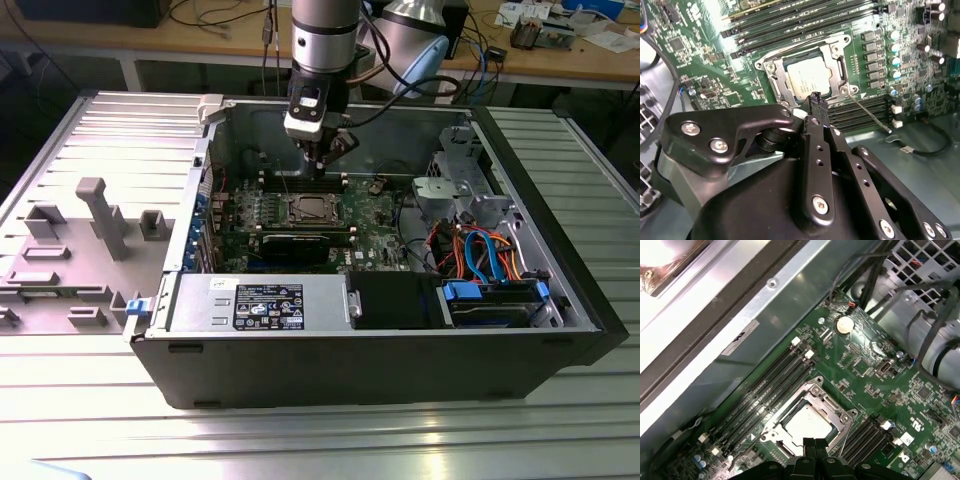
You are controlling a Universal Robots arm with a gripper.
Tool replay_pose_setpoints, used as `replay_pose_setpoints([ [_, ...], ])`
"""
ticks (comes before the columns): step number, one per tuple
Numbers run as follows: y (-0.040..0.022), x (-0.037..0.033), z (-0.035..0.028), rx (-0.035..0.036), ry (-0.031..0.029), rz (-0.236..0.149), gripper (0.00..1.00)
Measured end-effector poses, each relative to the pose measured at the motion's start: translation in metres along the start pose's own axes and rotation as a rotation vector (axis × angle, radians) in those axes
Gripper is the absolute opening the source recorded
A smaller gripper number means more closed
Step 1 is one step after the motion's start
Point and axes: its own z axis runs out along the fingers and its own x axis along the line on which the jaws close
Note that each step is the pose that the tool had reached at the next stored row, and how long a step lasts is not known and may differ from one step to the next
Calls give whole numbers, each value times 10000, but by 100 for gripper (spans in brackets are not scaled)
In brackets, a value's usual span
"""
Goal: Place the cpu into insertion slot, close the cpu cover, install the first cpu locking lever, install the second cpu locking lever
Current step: 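Install the first cpu locking lever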
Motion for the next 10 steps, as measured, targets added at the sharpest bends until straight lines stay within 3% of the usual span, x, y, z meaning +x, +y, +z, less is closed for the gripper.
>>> replay_pose_setpoints([
  [3,0,0,0,-8,2,-474,11],
  [10,0,0,0,-10,3,-572,11],
])
